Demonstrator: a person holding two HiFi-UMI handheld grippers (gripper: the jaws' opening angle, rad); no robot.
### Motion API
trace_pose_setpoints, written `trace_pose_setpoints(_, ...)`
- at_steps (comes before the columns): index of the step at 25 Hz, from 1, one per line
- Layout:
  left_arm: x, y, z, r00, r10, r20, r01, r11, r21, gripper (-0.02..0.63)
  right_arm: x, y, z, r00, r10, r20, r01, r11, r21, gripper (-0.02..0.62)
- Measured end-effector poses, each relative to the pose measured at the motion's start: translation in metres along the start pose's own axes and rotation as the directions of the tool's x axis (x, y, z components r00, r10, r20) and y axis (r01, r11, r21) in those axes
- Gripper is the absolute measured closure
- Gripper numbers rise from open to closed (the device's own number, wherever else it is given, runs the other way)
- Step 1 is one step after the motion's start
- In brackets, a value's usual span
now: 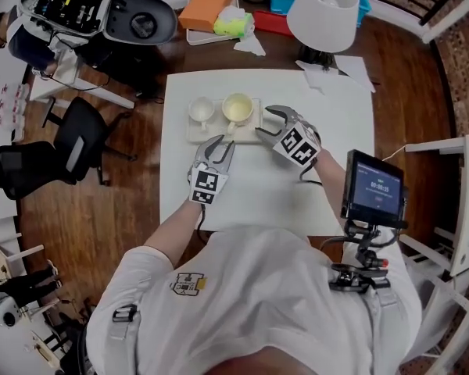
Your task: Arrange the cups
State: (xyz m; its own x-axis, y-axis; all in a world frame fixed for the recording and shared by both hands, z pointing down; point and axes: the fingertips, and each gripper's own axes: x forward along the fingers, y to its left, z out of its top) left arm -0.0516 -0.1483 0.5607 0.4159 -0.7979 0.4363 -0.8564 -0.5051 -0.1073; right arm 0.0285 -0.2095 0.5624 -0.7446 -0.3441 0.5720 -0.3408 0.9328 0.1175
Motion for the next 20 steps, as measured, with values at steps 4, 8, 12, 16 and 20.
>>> trace_pose_setpoints(4,-0.026,-0.019,-0.021,0.999,-0.033,-0.025,0.033,0.999,0.011,0.500,-0.026,0.021,-0.009,0.999,-0.044,0.021,0.043,0.998,0.055,0.373)
trace_pose_setpoints(8,-0.050,-0.040,-0.036,0.998,-0.065,-0.025,0.065,0.998,-0.004,0.503,-0.047,0.052,-0.018,0.997,-0.073,0.017,0.071,0.990,0.123,0.402)
trace_pose_setpoints(12,-0.071,-0.060,-0.049,0.996,-0.090,-0.028,0.089,0.996,-0.028,0.554,-0.064,0.086,-0.026,0.994,-0.111,0.018,0.106,0.976,0.190,0.439)
trace_pose_setpoints(16,-0.093,-0.082,-0.072,0.989,-0.134,-0.054,0.133,0.991,-0.035,0.591,-0.066,0.141,-0.043,0.996,-0.091,-0.019,0.093,0.963,0.253,0.508)
trace_pose_setpoints(20,-0.111,-0.109,-0.100,0.975,-0.200,-0.098,0.198,0.980,-0.029,0.606,-0.062,0.198,-0.066,0.998,-0.033,-0.059,0.050,0.950,0.307,0.554)
